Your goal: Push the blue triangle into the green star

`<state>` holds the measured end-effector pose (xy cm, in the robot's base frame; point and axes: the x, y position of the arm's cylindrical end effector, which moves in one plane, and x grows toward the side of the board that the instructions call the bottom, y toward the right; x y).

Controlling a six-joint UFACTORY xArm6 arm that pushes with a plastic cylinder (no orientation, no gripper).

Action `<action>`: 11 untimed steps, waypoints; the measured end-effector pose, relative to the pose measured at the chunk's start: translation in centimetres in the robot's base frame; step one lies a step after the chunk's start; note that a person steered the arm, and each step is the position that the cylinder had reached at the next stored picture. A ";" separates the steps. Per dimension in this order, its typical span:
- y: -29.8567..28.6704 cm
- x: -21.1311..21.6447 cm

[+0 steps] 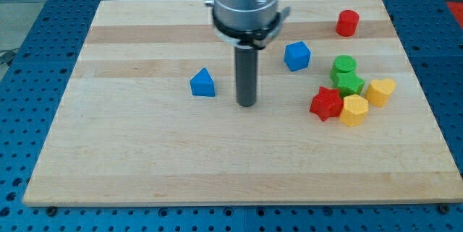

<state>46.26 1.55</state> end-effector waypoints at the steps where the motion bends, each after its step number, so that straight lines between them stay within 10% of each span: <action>1: -2.3 1.8; 2: -10.8 7.7; 3: -14.7 3.0; 4: -14.6 -6.3; 8: 4.0 -2.8; 11: -9.0 -11.0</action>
<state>35.27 -7.46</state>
